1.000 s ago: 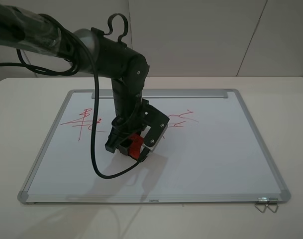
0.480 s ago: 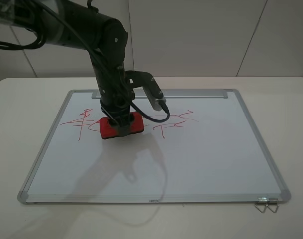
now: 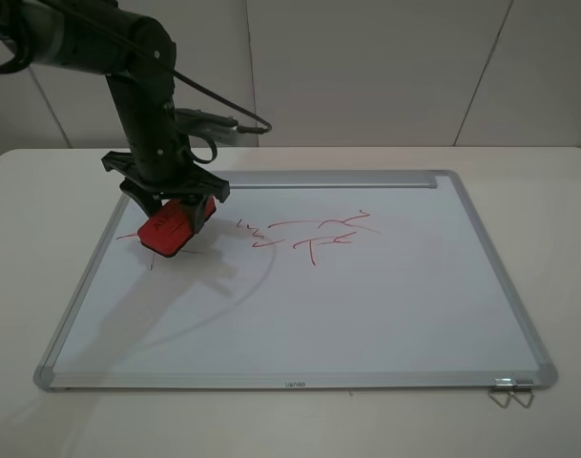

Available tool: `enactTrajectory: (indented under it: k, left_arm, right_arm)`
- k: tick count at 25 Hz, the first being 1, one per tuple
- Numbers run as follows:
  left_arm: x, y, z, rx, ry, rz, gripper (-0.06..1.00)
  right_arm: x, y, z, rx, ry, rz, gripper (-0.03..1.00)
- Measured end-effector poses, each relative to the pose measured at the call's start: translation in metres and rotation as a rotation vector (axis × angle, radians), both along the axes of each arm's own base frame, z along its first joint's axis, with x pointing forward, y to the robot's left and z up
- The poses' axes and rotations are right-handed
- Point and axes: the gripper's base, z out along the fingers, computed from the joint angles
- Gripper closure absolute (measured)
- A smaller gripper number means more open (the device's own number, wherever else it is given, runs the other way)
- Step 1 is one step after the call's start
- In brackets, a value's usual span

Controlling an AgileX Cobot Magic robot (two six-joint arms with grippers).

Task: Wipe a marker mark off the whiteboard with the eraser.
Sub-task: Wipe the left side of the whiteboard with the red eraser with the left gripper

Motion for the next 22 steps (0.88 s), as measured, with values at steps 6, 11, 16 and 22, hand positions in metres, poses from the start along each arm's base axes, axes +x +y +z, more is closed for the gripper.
enactTrajectory:
  k: [6, 11, 16, 22]
  left_arm:
    - [0.015, 0.034, -0.001, 0.007, -0.018, 0.154, 0.35]
    - [0.017, 0.058, -0.013, 0.004, -0.022, 0.193, 0.35]
    - [0.023, 0.074, -0.017, -0.019, -0.052, 0.218, 0.35]
    - [0.028, 0.086, -0.018, -0.045, -0.068, 0.263, 0.35]
  right_arm:
    - [0.000, 0.000, 0.000, 0.005, 0.000, 0.003, 0.14]
    - [0.000, 0.000, 0.000, 0.005, 0.000, 0.003, 0.14]
    - [0.000, 0.000, 0.000, 0.005, 0.000, 0.003, 0.14]
    - [0.000, 0.000, 0.000, 0.005, 0.000, 0.003, 0.14]
